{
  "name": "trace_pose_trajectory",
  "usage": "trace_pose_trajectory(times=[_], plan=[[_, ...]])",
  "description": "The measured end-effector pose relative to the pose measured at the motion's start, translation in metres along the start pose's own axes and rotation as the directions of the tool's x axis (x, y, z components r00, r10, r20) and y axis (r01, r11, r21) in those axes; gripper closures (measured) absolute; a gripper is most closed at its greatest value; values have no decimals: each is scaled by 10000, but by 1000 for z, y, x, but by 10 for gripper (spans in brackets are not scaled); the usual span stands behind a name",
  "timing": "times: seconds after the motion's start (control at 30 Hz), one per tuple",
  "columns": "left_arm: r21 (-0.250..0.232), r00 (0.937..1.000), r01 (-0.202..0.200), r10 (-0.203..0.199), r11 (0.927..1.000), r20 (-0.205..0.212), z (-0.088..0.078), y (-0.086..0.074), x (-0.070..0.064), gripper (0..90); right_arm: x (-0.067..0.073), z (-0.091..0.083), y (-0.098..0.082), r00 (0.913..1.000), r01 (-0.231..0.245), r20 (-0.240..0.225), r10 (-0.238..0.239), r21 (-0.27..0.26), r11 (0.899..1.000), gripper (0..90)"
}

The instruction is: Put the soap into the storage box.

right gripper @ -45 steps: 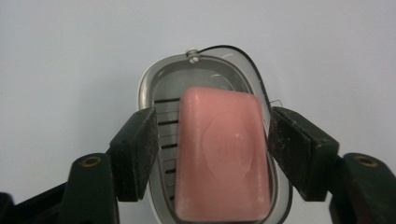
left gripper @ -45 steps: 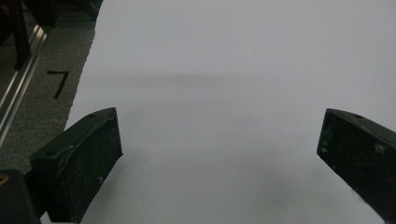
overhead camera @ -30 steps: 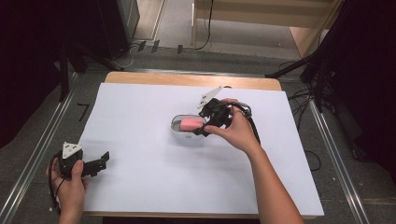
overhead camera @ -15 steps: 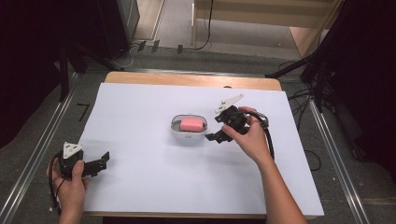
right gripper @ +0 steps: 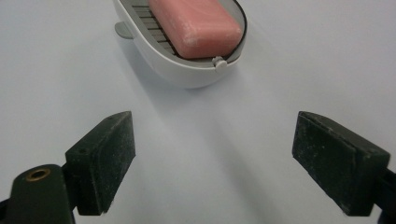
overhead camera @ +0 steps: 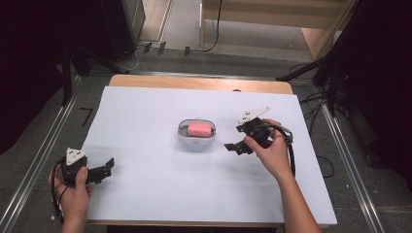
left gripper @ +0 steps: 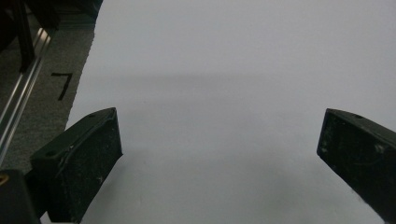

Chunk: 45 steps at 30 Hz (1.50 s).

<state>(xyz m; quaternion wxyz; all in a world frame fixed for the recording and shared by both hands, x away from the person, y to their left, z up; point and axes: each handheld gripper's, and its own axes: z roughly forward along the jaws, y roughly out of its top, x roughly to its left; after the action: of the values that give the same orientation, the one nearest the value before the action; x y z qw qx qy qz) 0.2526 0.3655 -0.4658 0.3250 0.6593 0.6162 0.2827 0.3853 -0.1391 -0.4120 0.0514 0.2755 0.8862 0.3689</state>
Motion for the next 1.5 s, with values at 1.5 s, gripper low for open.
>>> trace_pose_trajectory(times=[1.5], plan=[[1, 9998, -176, 176, 9998, -78, 0, 0, -2, 1, -2, -35, -101, 9885, -1184, 870, 1239, -662, 9908, 137]])
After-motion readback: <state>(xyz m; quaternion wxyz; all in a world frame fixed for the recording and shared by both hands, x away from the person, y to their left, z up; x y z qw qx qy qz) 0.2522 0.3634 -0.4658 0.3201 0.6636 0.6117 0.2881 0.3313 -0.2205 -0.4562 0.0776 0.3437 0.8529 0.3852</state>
